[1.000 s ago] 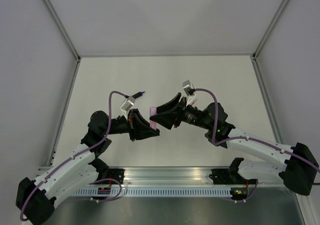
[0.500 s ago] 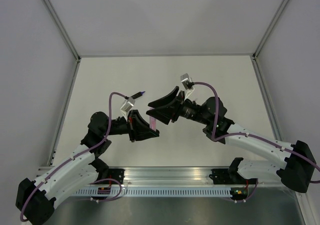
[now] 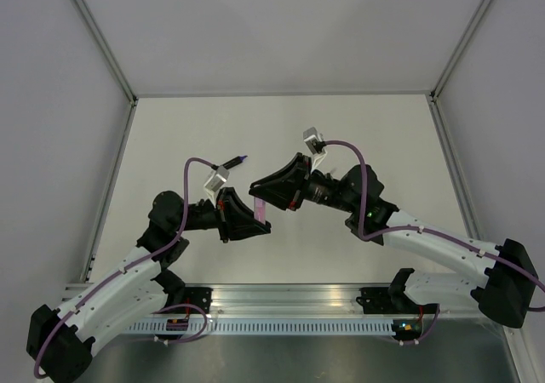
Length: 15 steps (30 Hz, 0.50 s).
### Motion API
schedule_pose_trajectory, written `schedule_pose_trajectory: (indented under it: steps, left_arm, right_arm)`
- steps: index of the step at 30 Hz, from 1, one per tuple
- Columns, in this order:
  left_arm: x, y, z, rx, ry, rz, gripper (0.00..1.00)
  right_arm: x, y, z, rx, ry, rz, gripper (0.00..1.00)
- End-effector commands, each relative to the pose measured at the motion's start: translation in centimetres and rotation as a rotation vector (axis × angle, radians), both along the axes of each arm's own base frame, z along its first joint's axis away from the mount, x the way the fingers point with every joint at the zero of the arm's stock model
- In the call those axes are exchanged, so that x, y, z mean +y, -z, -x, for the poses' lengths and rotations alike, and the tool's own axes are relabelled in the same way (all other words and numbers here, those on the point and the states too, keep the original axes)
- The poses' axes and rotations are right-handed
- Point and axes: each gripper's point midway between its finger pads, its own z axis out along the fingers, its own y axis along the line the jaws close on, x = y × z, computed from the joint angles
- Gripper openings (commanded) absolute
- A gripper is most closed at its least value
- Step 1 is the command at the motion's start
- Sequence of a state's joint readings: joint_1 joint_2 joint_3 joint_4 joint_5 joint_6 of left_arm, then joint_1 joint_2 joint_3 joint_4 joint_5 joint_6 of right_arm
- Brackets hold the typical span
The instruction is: Insert the pens into the pen caps
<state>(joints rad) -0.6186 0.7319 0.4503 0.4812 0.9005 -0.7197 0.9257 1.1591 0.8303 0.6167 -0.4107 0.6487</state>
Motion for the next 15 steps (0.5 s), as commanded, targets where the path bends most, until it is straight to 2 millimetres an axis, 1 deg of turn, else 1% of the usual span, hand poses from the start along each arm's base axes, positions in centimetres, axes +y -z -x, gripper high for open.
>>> schedule_pose_trajectory:
  steps: [1,2,3,5,6,10,15]
  left_arm:
    - [0.1,-1.2,0.3,-0.079,0.016,0.035,0.02]
    - [0.1,-1.2,0.4,-0.079,0.017,0.034,0.02]
    - [0.1,-1.3,0.3,-0.080,0.015,0.036,0.02]
    - [0.1,-1.6,0.2,-0.078,0.008,0.041,0.02]
    - [0.0,-1.7,0.1,-0.071,0.004,0.042,0.02]
    - [-0.2,-2.6,-0.1,-0.067,0.009,0.057,0.02]
    - [-0.2,-4.3,-0.6,-0.063,-0.025,0.090,0.02]
  right_arm:
    - [-0.1,-0.3,1.2,-0.032,-0.044,-0.006,0.27]
    - [-0.1,0.1,1.4,-0.029,-0.050,-0.001,0.21]
    - [0.0,0.3,1.5,-0.027,-0.057,0.005,0.11]
    - [0.1,0.8,1.7,-0.022,-0.069,0.018,0.02]
    - [0.1,1.1,1.9,-0.017,-0.075,0.027,0.00]
    - [-0.3,2.6,3.2,-0.010,-0.121,0.066,0.00]
    - [-0.2,4.6,3.7,0.016,-0.126,0.131,0.00]
